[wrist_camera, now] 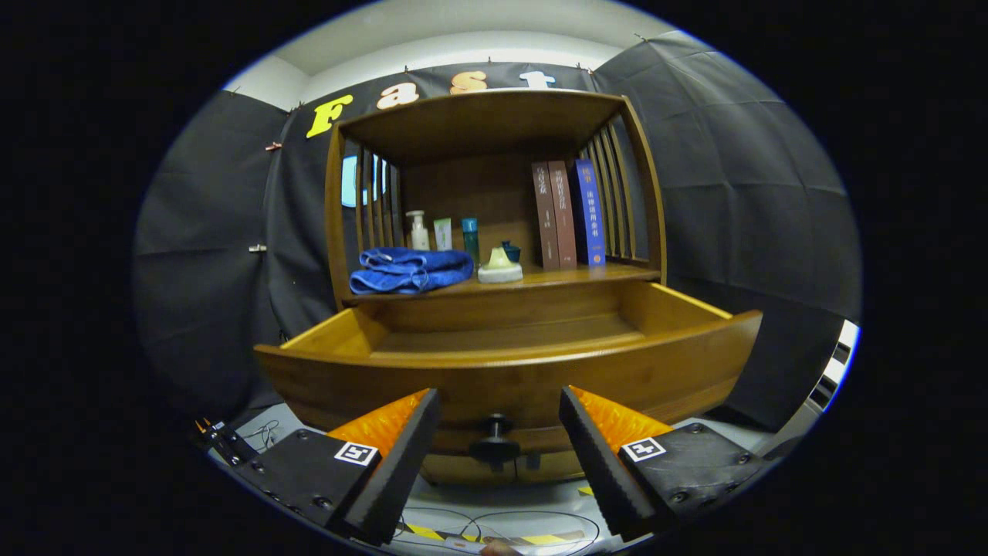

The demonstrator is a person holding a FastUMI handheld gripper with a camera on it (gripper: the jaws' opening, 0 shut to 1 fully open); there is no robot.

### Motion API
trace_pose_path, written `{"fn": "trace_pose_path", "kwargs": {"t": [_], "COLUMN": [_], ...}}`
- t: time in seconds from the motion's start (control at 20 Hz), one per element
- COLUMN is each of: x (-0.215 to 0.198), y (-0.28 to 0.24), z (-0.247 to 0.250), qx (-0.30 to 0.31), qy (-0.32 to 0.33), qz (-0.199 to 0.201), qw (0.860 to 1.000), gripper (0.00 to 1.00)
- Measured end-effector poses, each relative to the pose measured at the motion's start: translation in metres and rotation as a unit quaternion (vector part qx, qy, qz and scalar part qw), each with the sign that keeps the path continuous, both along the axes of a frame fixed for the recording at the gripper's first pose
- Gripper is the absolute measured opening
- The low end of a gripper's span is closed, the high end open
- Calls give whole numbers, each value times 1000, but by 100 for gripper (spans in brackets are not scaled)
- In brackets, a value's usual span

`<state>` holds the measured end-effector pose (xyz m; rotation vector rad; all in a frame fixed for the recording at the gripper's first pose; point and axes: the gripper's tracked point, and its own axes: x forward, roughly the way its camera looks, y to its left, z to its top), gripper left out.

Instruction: Pull open the drawer, take out the items inside it, and place them on the countertop above the cabinet.

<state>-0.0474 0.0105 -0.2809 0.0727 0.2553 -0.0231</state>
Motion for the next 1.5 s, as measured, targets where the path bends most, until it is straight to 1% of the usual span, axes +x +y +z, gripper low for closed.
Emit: {"fn": "trace_pose_path", "kwargs": {"t": [0.25,0.55,0.8,1.0,1.15,1.5], "x": [12,18,29,61,91,149], "y": [5,1,0,-1,-1,-3], "z": [-13,-13,-11,-12,-3,-10], "qx": [2,-3,0,-1,0,5], "qy": [11,7,9,13,4,0], "qz": [3,-17,-19,-18,-21,-19], "qw": [1000,1000,1000,1000,1000,1000], "gripper": [99,97,99,99,99,99]}}
